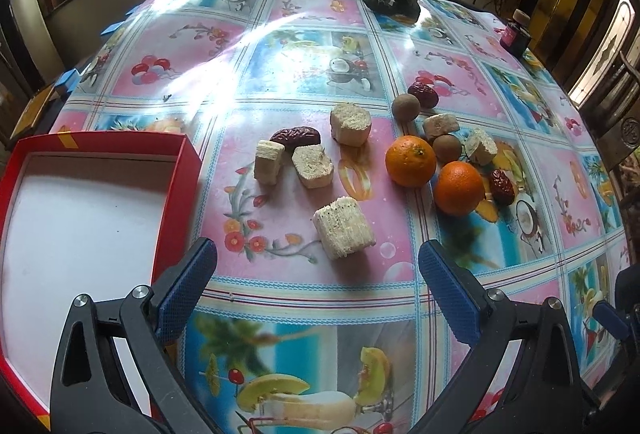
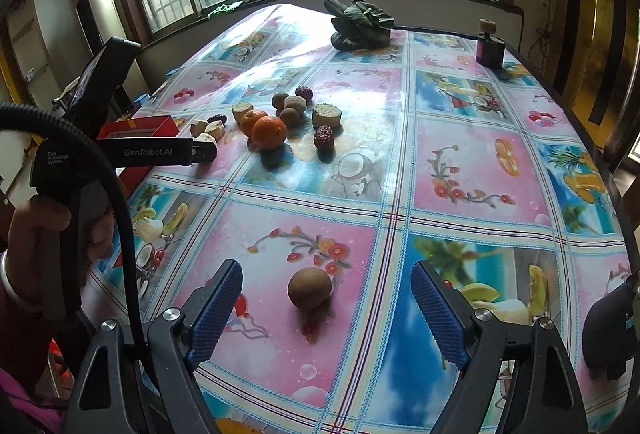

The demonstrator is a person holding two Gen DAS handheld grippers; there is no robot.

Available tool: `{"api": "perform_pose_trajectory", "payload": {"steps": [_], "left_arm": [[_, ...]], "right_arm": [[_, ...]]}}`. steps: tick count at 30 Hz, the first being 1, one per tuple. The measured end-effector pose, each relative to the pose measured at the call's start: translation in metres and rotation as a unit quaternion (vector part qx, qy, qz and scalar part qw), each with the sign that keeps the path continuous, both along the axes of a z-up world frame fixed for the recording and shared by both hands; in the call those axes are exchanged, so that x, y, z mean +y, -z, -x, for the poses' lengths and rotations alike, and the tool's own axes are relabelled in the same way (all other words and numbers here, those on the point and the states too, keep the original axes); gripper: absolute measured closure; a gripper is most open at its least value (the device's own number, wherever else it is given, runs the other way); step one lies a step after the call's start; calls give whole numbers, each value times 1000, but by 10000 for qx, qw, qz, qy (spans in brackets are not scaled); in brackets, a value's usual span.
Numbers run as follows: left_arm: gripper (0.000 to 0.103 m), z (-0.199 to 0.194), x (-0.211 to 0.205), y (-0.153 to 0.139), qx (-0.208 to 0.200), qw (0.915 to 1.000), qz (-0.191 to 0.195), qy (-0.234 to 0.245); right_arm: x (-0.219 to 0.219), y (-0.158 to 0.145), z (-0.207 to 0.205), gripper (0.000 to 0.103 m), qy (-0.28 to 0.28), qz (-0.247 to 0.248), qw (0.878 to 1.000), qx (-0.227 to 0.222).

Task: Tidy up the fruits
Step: 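Grasp the brown kiwi with the right gripper while the left grasps a white cake cube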

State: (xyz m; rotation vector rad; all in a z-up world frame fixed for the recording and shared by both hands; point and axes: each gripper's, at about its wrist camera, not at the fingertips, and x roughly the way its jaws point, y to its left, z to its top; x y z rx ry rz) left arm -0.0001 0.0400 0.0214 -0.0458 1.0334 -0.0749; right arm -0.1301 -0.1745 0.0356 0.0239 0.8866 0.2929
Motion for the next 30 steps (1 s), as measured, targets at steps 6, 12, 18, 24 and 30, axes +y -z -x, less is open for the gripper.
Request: {"api": "perform_pose_trajectory", "payload": {"steps": [6,12,18,24,30], "left_arm": [[48,-7,-1,6,113,9999,62,-1],[75,-6,-1,6,25,9999,38,92],[75,3,12,2,92,9997,215,81],[75,18,20,-13,0,9996,265,126],[75,36,28,-35,-141,9994,238,218]], "right_arm": [[0,4,-1,24,-98,-58,9999,78],[13,14,-6,50,-293,92,9994,182],[20,18,-5,78,-389,319,9986,156],[29,12,-9,78,-514,324,9981,33],[37,3,-14,78,-638,-88,9979,-44]]}}
